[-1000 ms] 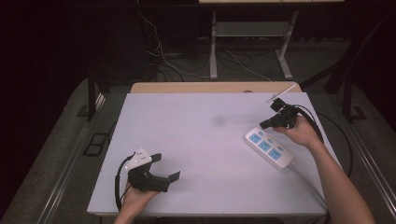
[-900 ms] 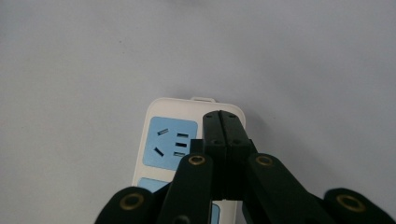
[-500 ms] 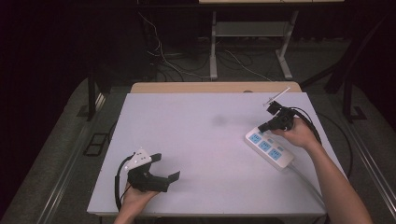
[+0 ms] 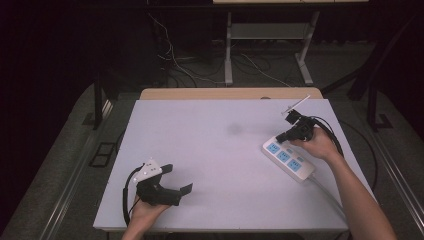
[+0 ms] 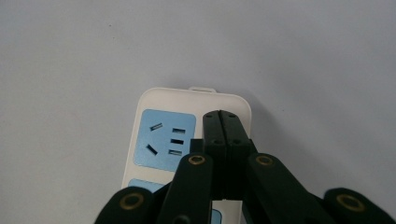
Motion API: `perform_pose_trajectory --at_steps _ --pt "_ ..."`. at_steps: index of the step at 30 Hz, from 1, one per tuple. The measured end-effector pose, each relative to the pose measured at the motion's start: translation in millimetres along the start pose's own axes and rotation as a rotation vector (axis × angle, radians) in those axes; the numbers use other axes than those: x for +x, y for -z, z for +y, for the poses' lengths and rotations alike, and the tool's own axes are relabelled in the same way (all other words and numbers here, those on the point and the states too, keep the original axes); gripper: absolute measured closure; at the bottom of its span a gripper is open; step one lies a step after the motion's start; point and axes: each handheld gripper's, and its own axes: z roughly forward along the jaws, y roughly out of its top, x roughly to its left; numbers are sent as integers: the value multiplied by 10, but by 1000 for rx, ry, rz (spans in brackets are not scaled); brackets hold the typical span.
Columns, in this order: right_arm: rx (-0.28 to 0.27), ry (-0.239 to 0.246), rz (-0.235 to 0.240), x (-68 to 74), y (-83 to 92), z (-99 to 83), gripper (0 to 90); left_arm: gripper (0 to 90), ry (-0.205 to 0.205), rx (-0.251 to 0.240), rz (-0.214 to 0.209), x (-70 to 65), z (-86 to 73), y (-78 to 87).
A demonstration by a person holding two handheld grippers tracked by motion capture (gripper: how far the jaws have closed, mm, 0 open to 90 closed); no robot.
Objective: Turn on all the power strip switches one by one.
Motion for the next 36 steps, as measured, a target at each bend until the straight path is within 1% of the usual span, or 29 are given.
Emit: perform_pose_trajectory --at_steps 2,12,17,24,28,29,36 --pt "-4 -4 2 -3 0 -6 900 0 -2 2 0 -1 0 1" --pt "2 10 -11 15 -13 -8 900 0 -2 3 0 -6 0 0" --pt "9 32 -27 41 -21 -11 900 0 -4 4 -1 -8 2 -3" --pt "8 35 -20 29 -30 -12 900 0 -6 6 -2 -14 1 -11" --pt "10 41 -25 35 -32 -10 900 0 -8 7 -1 -18 1 -14" --pt "9 50 -28 37 -34 -12 900 0 -8 6 -1 -19 2 -9" --pt "12 52 -29 41 -41 -14 900 0 -3 1 4 -8 0 3"
